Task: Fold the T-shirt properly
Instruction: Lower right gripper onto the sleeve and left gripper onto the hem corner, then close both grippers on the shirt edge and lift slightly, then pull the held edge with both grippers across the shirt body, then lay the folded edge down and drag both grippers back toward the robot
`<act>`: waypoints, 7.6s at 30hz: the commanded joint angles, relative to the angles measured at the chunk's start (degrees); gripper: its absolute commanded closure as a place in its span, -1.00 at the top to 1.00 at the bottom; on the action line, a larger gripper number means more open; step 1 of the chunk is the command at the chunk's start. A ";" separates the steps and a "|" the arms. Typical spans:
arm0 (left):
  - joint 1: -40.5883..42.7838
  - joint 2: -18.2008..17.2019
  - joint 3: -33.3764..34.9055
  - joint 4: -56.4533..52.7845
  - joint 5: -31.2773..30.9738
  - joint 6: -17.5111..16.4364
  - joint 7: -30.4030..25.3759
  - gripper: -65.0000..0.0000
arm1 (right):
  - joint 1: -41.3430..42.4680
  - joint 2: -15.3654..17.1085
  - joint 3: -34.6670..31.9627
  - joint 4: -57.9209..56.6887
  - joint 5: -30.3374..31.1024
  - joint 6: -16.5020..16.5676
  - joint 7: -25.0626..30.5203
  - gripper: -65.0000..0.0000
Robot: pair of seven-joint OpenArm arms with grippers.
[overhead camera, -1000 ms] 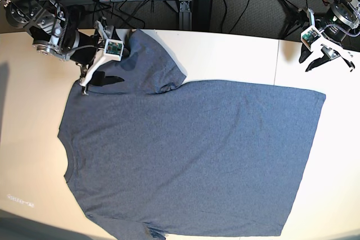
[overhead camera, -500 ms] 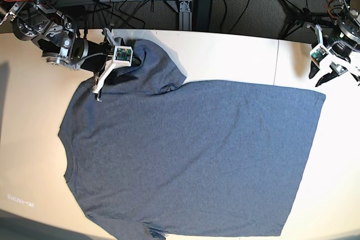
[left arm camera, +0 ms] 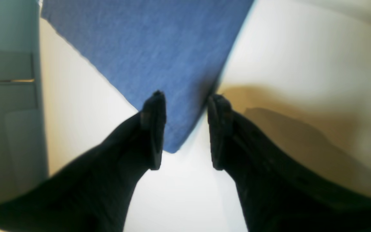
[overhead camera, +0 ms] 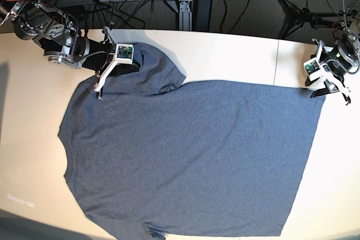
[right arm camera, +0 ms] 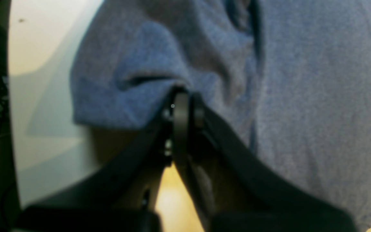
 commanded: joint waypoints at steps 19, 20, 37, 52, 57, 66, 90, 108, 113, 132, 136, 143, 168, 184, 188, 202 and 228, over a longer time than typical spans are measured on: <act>-2.56 -2.71 4.28 -7.63 1.31 -2.86 -3.43 -0.21 | -0.22 1.11 -0.15 -1.29 -2.51 2.12 -6.49 -1.00; -3.52 -2.71 5.55 -8.07 1.49 -2.25 -3.43 -0.21 | -0.24 1.11 -0.15 -1.29 -2.51 2.12 -6.49 -1.00; -23.69 -2.67 31.36 -18.84 4.02 -0.61 -1.55 -0.21 | -0.22 1.11 -0.15 -1.29 -2.51 2.12 -6.51 -1.00; -27.61 -2.69 39.04 -21.62 10.01 -0.63 -6.34 -1.00 | -0.35 1.11 -0.15 -1.29 -2.49 2.10 -6.49 -1.00; -27.61 -2.69 39.01 -21.62 9.97 -0.63 -6.45 -1.00 | -0.37 1.11 -0.15 -1.29 -1.27 2.10 -6.51 -1.00; -27.63 -2.75 38.99 -21.59 9.99 -0.70 -6.23 -1.00 | -0.35 1.11 -0.15 -1.22 2.69 2.12 -6.84 -1.00; -27.61 -7.45 25.68 -10.38 1.79 -20.22 -6.03 -1.00 | -0.37 5.42 3.91 12.83 10.51 2.21 -16.90 -1.00; -28.11 -7.28 16.11 -6.34 -6.38 -22.77 -1.60 -1.00 | 2.49 5.25 12.35 13.86 15.74 3.52 -17.75 -1.00; -28.26 -7.08 16.11 -6.34 -6.32 -22.77 -1.22 -1.00 | 6.25 5.20 12.33 13.73 15.98 3.54 -17.88 -1.00; -39.06 2.84 16.15 -19.28 -4.39 -22.99 -1.29 -1.00 | 18.05 -0.96 12.20 3.26 18.08 7.78 -15.50 -1.00; -40.72 3.54 16.17 -22.36 -4.39 -23.19 -1.75 -1.00 | 20.11 -3.45 12.20 0.17 17.86 7.98 -15.54 -1.00; -43.82 6.19 16.17 -26.97 -1.77 -23.19 -2.51 -1.00 | 22.93 -7.48 11.93 -4.07 17.88 9.11 -15.54 -1.00; -52.96 8.57 28.24 -36.33 2.69 -18.23 -8.02 -1.00 | 26.45 -10.67 7.37 -9.88 14.16 9.22 -14.43 -1.00; -55.65 8.92 28.24 -37.86 2.25 -18.27 -8.15 -0.88 | 26.64 -14.10 7.37 -13.22 8.24 9.09 -10.97 -1.00; -55.69 8.92 28.24 -37.88 2.23 -18.05 -8.20 -0.57 | 28.39 -14.12 7.37 -14.47 7.98 9.07 -10.93 -1.00; -55.67 10.36 28.24 -38.14 -1.09 -13.03 -6.56 -0.25 | 32.02 -16.96 7.32 -20.00 8.66 9.05 -7.74 -1.00; -55.98 21.64 8.07 -40.63 -25.81 4.52 8.66 -0.93 | 32.02 -24.87 33.38 -28.81 30.97 3.04 -10.60 -1.00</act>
